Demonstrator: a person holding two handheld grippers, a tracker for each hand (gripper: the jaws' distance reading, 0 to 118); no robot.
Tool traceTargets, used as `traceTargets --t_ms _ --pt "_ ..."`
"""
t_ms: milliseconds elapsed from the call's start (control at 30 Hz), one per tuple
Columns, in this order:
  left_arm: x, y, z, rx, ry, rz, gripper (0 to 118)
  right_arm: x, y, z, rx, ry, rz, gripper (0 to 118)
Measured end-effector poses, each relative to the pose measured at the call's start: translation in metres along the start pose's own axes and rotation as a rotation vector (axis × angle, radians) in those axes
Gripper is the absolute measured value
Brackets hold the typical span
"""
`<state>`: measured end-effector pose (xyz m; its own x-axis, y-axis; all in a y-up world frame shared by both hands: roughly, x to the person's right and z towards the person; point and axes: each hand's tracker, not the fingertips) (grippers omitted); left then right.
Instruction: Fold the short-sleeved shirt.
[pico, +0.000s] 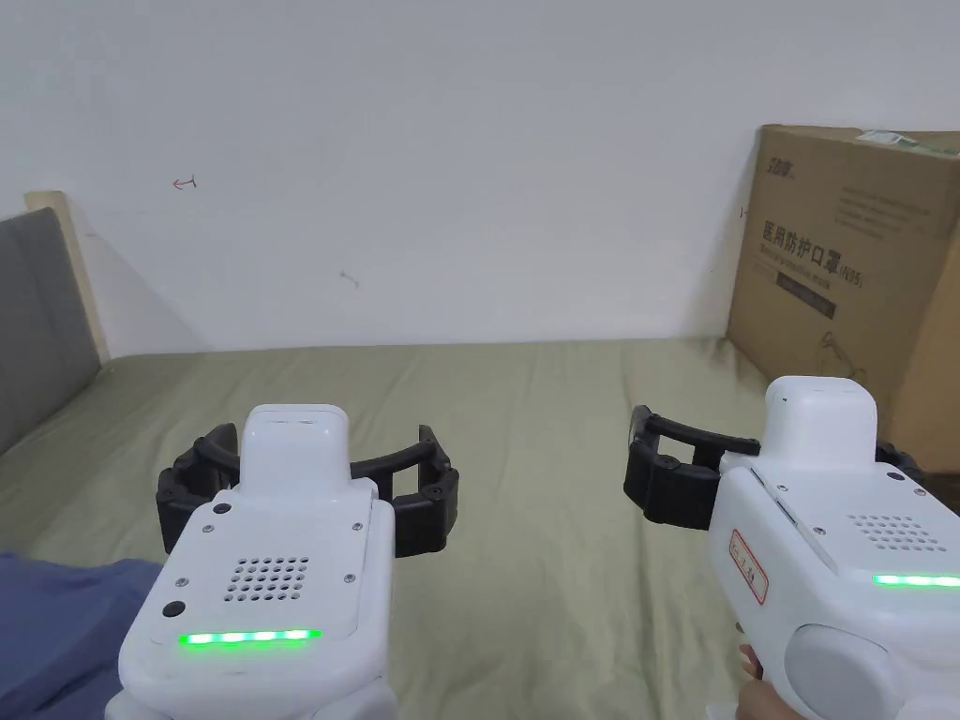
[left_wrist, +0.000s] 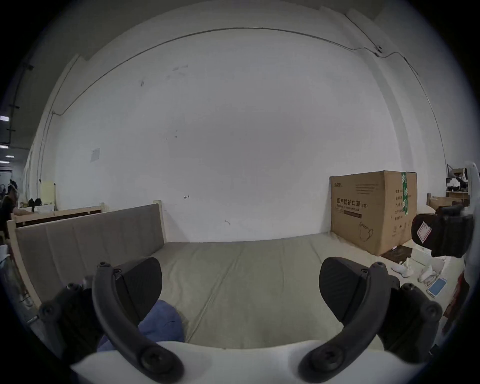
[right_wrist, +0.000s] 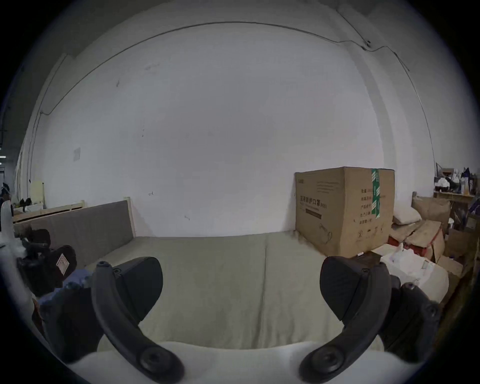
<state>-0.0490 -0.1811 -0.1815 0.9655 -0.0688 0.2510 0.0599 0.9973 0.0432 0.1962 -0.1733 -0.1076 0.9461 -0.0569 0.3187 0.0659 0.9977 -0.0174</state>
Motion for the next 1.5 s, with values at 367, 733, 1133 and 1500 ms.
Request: traceTargets --t_ms 367,733,1133,1500 --pt "-0.001 0.007 0.006 0.020 -0.016 0.012 118 -0.001 -0.006 0.004 -0.003 0.002 0.010 118" --pt "0.000 0.008 0.009 0.028 0.006 -0.042 78 -0.008 -0.008 0.013 0.063 -0.022 0.075 53" --pt "0.000 0.001 -0.001 -0.050 0.001 0.010 0 0.008 -0.004 0.014 0.068 -0.015 0.010 1" --pt "-0.085 -0.006 0.035 -0.060 0.180 -0.137 0 -0.063 -0.021 -0.040 -0.172 0.182 -0.128 1"
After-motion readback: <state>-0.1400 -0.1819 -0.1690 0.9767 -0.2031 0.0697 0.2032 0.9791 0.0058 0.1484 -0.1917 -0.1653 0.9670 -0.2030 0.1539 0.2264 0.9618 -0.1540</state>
